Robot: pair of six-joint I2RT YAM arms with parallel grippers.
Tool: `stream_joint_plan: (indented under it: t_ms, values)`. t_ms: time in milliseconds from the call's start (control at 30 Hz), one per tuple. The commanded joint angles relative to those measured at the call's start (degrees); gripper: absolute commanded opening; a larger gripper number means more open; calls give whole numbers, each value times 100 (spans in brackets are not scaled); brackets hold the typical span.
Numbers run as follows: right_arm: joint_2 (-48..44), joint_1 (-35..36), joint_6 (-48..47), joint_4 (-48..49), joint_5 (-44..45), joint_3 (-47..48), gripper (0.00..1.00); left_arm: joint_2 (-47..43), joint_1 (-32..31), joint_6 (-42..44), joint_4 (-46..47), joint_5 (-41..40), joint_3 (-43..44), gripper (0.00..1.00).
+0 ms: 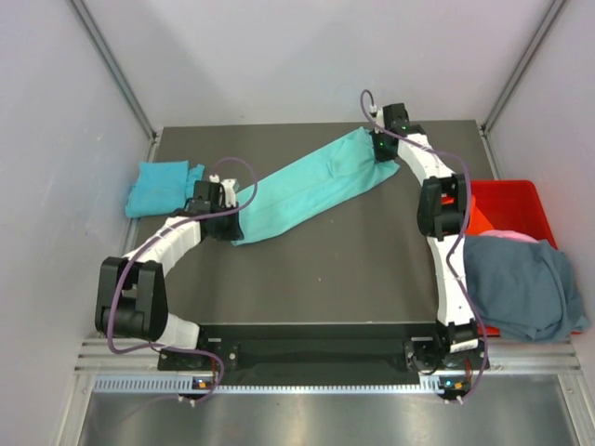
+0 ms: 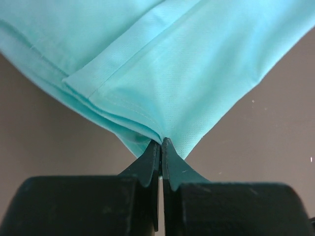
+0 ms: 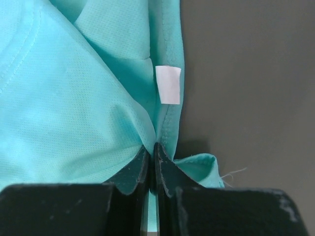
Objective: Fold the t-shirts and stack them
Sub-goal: Fold the tshirt
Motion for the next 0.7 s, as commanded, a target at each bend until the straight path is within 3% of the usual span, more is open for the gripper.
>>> stream_joint_plan:
  t_ms: [0,400,433,467,500,533,567,667]
  values:
    - [84,-59,186,96,-47,505,4,-190,-244,85,354,122,-76,0]
    - [93,-42,265,272,-73,664,6,100,-1027,-47,390,289,-120,0]
    - [-11,-42,265,272,-73,576,8,91,-1053,-73,390,333,-120,0]
    - [-99,-51,265,289,-56,506,19,100,-1053,-82,364,411,-94,0]
    - [-196,-59,265,350,-21,392,29,83,-1062,-100,320,490,-33,7]
    - [-484,-68,274,403,-3,112,36,65,-1053,-109,276,517,3,32]
    - [-644,-86,274,456,23,-64,44,4,-1053,-135,154,518,47,40]
    - [-1390,-121,439,781,41,-855,57,-172,-1053,-179,-84,553,222,49]
